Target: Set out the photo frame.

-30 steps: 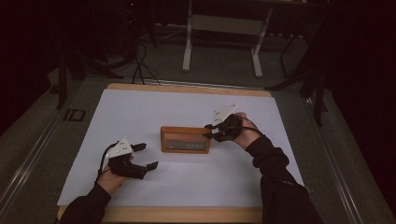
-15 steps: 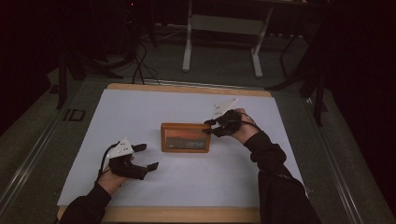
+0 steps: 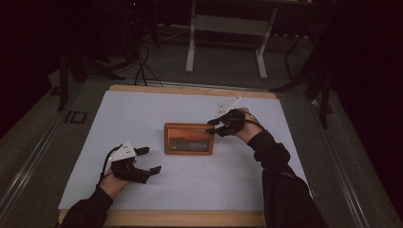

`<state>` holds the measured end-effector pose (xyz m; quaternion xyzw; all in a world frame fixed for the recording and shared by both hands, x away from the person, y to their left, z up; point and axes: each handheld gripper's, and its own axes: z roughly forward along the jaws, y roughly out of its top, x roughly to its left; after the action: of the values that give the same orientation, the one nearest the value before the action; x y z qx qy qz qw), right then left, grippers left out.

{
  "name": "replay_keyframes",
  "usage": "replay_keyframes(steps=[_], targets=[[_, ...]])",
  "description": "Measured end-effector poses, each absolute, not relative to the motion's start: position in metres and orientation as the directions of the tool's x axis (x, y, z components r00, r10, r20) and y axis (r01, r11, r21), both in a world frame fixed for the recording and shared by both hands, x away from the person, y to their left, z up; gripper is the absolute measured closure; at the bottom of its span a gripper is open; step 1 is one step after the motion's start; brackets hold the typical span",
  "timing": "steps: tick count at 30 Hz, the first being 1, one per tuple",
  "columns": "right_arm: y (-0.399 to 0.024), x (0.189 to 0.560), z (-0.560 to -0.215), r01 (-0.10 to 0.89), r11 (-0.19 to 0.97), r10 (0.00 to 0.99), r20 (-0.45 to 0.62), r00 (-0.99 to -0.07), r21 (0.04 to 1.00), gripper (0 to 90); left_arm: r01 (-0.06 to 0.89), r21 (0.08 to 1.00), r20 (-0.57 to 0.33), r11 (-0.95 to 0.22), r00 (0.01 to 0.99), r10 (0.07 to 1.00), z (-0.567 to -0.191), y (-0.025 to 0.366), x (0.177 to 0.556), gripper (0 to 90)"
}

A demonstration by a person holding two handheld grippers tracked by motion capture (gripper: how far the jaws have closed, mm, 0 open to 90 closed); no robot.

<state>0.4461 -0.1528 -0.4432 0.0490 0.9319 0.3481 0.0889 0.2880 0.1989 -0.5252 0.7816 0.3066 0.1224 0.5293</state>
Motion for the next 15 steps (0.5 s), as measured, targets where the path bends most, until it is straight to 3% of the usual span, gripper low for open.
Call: replay_keyframes(steps=[11,15], targets=[[-0.1536,0.4473,-0.4434,0.046,0.742,0.165,-0.116,-0.979,0.669,62.6,0.351,0.901,-0.134,-0.254,0.783,0.608,-0.5259,0.1985,0.2882,9.3],[-0.1521,0.4446,-0.4423,0.124,0.734,0.227,-0.069,-0.971,0.668,61.0,0.351,0.901,-0.132,-0.256,0.783,0.607,-0.5262,0.1983,0.2884,9.3]])
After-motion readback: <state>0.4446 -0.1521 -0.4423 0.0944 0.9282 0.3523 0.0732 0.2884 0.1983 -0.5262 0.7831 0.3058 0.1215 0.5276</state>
